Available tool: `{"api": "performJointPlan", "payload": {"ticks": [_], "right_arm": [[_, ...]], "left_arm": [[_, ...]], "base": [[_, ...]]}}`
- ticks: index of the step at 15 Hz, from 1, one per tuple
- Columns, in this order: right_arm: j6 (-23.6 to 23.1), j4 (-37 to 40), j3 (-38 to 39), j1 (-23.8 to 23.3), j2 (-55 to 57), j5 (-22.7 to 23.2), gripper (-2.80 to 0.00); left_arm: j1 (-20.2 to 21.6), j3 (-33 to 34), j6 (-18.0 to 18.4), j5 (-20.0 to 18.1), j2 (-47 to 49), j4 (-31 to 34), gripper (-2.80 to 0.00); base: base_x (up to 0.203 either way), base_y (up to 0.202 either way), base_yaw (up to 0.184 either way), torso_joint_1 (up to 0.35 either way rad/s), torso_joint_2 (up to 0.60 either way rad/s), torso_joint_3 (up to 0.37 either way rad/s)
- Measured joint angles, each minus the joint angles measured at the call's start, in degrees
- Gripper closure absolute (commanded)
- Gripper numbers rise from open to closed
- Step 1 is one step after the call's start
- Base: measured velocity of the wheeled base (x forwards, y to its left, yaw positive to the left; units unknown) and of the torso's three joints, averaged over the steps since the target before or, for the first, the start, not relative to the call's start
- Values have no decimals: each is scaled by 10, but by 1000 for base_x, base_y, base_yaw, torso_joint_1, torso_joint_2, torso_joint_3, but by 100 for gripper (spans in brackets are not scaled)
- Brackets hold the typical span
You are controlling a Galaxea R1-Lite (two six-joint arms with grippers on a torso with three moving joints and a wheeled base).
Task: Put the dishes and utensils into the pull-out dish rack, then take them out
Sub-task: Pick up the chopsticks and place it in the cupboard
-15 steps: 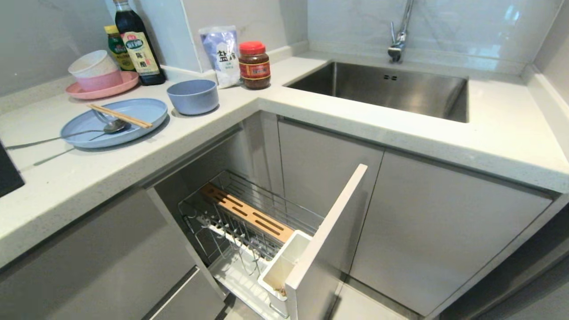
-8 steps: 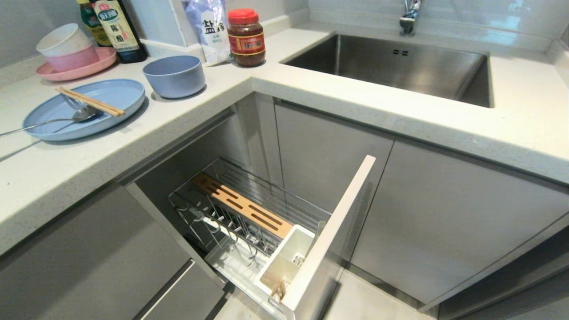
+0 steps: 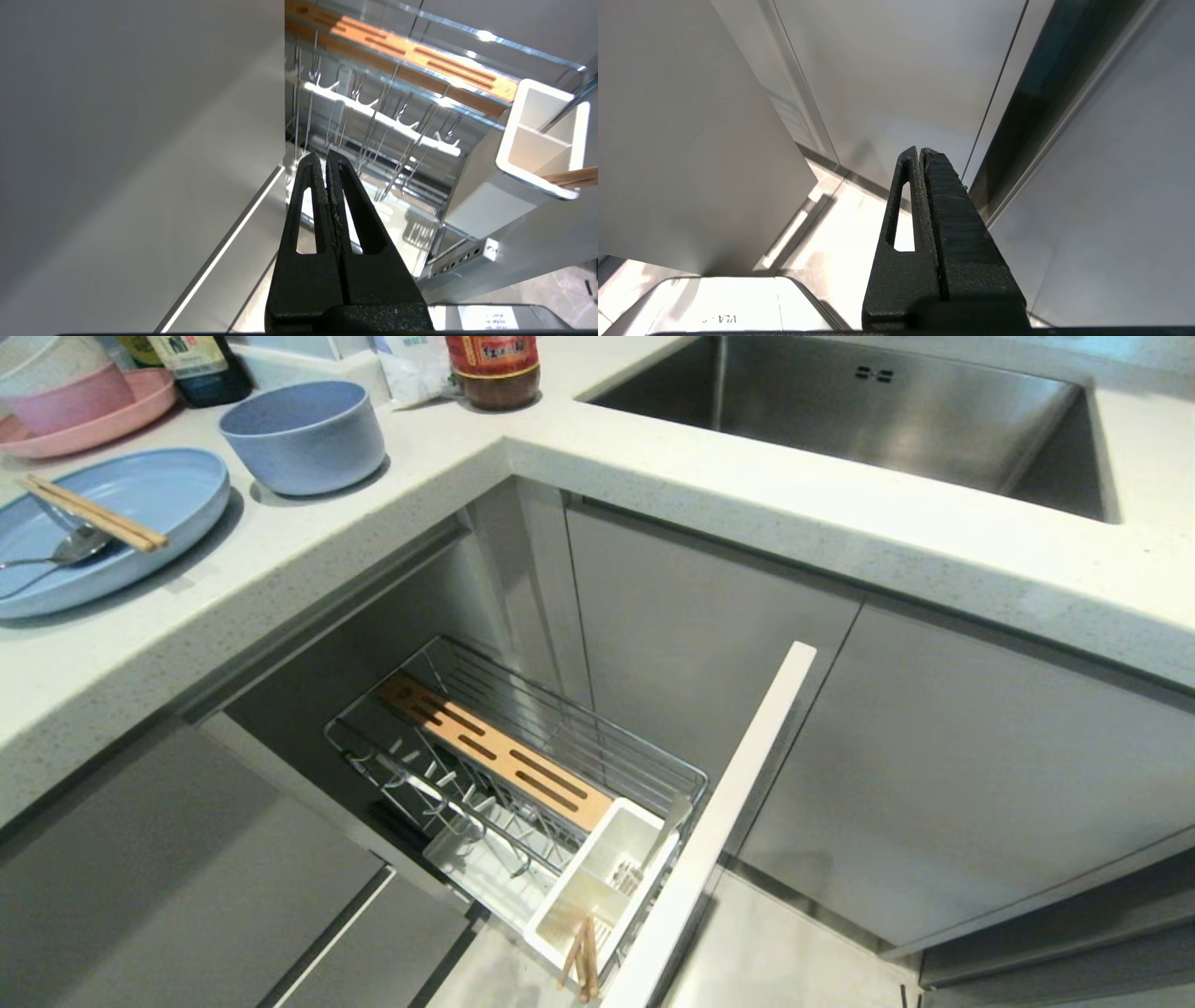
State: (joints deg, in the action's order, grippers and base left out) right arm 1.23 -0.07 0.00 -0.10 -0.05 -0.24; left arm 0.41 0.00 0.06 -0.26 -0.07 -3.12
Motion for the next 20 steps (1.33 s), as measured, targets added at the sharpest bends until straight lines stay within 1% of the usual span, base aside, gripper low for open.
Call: {"api": "performJointPlan", "payload": {"ticks": [3, 6, 9, 11, 13, 14, 16, 18, 20], "right_arm": [[0, 0, 0, 0, 0, 0, 0], [0, 0, 0, 0, 0, 0, 0], [0, 0, 0, 0, 0, 0, 0], [0, 0, 0, 0, 0, 0, 0], [0, 0, 0, 0, 0, 0, 0], [0, 0, 0, 0, 0, 0, 0], [0, 0, 0, 0, 0, 0, 0], [0, 0, 0, 0, 0, 0, 0], [0, 0, 0, 0, 0, 0, 0]], "left_arm": [[0, 0, 0, 0, 0, 0, 0], [0, 0, 0, -1, 0, 1, 0], [0, 0, -13, 1, 0, 0, 0], [0, 0, -3, 0, 0, -4, 0], [0, -2, 8, 1, 0, -24, 0], [0, -22, 11, 0, 0, -25, 0], [0, -95, 24, -1, 3, 4, 0], [0, -193, 44, -1, 16, 57, 0], [1, -298, 53, -3, 52, 99, 0]], "base": [[0, 0, 0, 1, 2, -160], [0, 0, 0, 0, 16, -34], [0, 0, 0, 0, 0, 0], [0, 0, 0, 0, 0, 0], [0, 0, 0, 0, 0, 0], [0, 0, 0, 0, 0, 0], [0, 0, 0, 0, 0, 0], [0, 0, 0, 0, 0, 0], [0, 0, 0, 0, 0, 0]]}}
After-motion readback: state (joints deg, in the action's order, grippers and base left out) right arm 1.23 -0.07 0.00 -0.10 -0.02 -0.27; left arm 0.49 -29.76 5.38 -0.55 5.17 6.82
